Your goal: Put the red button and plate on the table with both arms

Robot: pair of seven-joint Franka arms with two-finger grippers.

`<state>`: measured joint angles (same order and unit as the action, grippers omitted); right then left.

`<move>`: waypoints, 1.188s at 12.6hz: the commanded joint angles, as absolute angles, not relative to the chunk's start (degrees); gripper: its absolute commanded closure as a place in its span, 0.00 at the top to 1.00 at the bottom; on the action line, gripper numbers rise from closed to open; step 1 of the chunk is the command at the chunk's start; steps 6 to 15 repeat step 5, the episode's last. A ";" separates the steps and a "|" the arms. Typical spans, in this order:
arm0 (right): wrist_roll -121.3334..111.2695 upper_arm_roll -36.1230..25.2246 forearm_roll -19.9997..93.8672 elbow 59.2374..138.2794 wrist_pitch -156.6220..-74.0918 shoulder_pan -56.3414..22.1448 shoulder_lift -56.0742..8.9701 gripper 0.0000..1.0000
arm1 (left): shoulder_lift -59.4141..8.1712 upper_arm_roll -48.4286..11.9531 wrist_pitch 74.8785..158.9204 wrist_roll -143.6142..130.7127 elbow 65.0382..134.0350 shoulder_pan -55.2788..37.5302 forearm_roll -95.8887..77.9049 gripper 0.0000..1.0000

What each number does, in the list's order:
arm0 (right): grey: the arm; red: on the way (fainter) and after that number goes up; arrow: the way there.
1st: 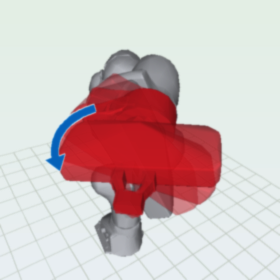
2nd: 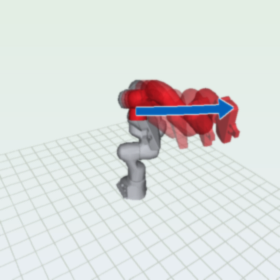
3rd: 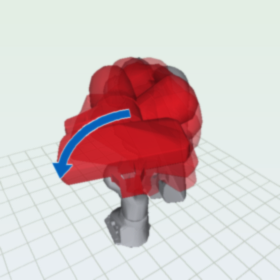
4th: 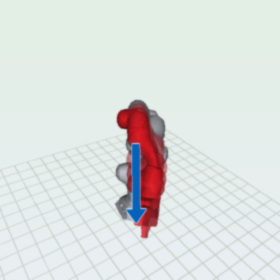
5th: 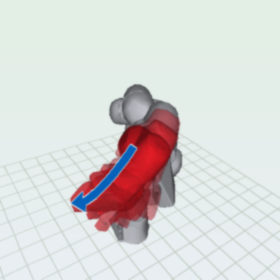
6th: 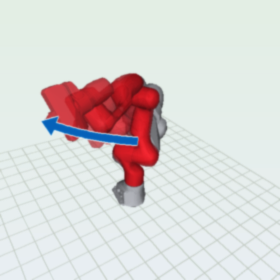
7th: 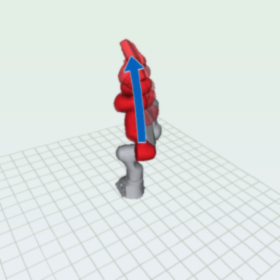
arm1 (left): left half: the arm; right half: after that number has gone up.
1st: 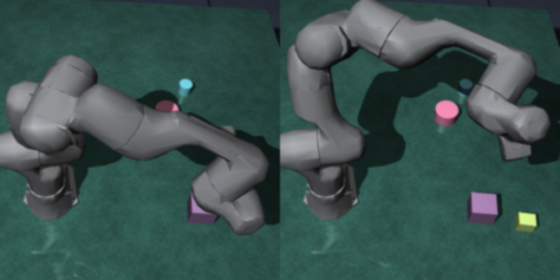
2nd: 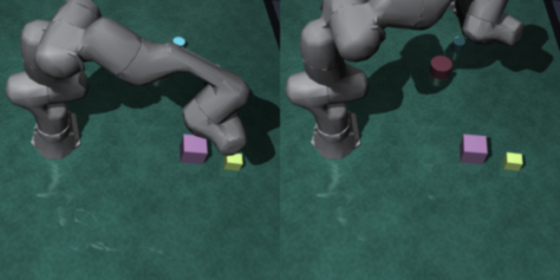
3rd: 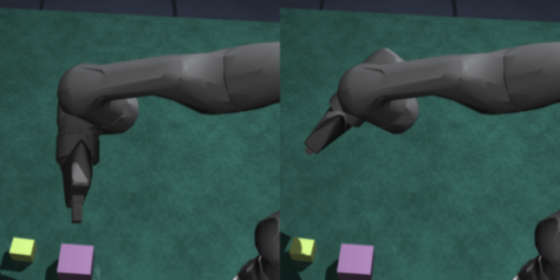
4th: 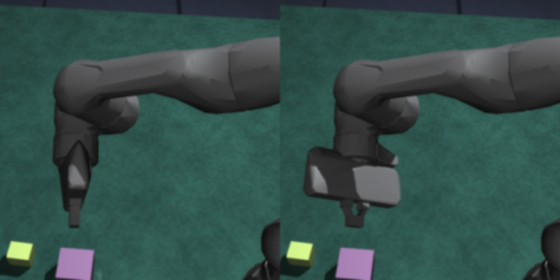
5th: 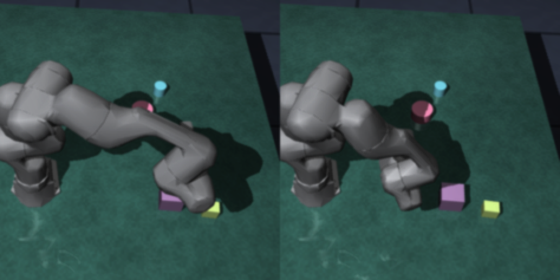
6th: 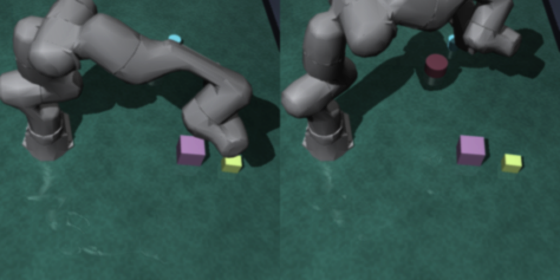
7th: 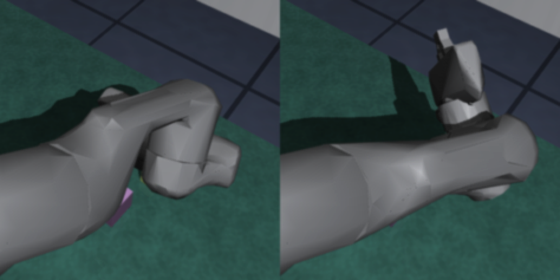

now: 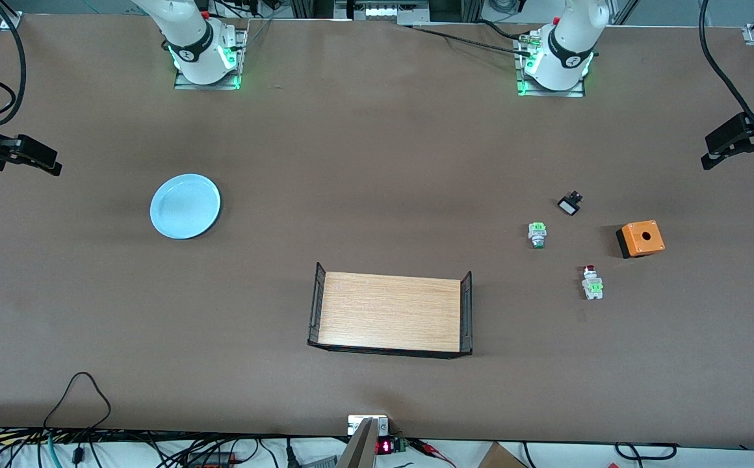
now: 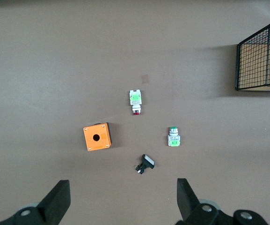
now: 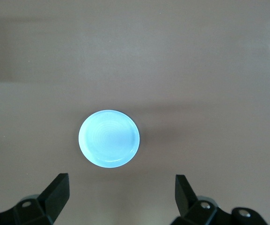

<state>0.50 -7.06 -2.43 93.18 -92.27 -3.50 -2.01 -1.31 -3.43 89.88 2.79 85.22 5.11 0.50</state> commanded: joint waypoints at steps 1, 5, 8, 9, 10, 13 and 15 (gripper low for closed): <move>-0.70 -7.21 -2.02 92.20 -90.44 -3.69 -1.67 1.00 | -1.49 -3.43 89.74 2.90 84.64 5.01 0.35 1.00; -0.70 -7.21 -1.93 91.58 -89.74 -3.69 -1.67 1.00 | -1.41 -3.43 89.74 2.81 84.64 5.01 0.35 1.00; -0.70 -7.21 -1.93 91.58 -89.74 -3.69 -1.67 1.00 | -1.41 -3.43 89.74 2.81 84.64 5.01 0.35 1.00; -0.70 -7.21 -1.93 91.58 -89.74 -3.69 -1.67 1.00 | -1.41 -3.43 89.74 2.81 84.64 5.01 0.35 1.00; -0.70 -7.21 -1.93 91.58 -89.74 -3.69 -1.67 1.00 | -1.41 -3.43 89.74 2.81 84.64 5.01 0.35 1.00; -0.70 -7.21 -1.93 91.58 -89.74 -3.69 -1.67 1.00 | -1.41 -3.43 89.74 2.81 84.64 5.01 0.35 1.00; -0.70 -7.21 -1.93 91.58 -89.74 -3.69 -1.67 1.00 | -1.41 -3.43 89.74 2.81 84.64 5.01 0.35 1.00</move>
